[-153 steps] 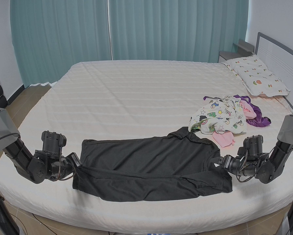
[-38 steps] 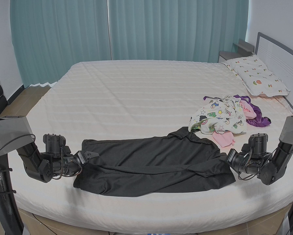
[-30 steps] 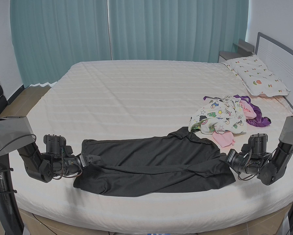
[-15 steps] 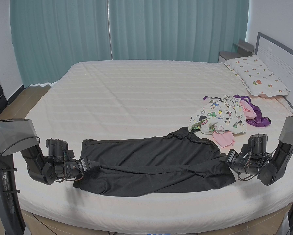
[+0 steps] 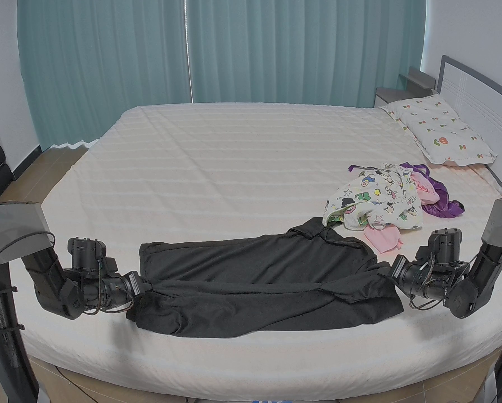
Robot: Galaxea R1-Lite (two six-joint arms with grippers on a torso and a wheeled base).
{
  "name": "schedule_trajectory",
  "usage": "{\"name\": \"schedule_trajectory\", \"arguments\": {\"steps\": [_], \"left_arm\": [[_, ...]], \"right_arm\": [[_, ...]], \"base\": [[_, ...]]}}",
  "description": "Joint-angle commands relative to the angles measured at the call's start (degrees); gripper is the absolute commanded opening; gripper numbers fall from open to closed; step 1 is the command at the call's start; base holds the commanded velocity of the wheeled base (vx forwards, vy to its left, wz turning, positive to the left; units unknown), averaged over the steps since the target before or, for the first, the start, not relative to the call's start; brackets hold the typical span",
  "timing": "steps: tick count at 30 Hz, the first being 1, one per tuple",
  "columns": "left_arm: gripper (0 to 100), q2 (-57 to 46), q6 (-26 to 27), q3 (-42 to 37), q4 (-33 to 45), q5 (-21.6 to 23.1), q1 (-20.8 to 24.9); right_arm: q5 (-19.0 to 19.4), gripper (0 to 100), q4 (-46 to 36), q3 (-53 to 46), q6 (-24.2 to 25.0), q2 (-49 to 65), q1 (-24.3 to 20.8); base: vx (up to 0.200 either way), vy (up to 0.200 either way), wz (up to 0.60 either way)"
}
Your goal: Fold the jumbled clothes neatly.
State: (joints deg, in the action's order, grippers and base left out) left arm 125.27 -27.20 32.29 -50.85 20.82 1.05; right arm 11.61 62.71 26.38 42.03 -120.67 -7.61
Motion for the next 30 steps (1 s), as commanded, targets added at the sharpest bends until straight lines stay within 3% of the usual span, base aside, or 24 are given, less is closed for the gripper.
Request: {"name": "schedule_trajectory", "arguments": {"steps": [1,9,18,19,25,30], "left_arm": [[0,-7.2,-0.4,-5.2,0.0,-0.2,-0.6],[0,-13.4,-1.5,-11.8,-0.1,0.1,-1.0],[0,-8.4,-0.9,-10.1,-0.9,-0.1,-1.9],[100,-8.4,-0.9,-10.1,-0.9,-0.1,-1.9],[100,-3.5,-0.9,-9.8,-4.9,-0.3,-2.0],[100,-2.6,-2.4,-5.0,-7.0,-1.0,-3.8]], "right_arm": [[0.1,0,0.0,-1.3,0.8,4.7,0.5],[0.3,0,0.0,-4.9,2.1,11.5,0.9],[0.1,0,0.0,-4.8,1.9,7.1,0.5],[0.1,0,0.0,-4.8,1.9,7.1,0.5],[0.0,0,0.0,-4.8,1.4,4.2,0.1],[0.0,0,0.1,-4.1,1.5,2.4,0.2]], "base": [[0.0,0.0,0.0],[0.0,0.0,0.0],[0.0,0.0,0.0],[0.0,0.0,0.0],[0.0,0.0,0.0],[0.0,0.0,0.0]]}}
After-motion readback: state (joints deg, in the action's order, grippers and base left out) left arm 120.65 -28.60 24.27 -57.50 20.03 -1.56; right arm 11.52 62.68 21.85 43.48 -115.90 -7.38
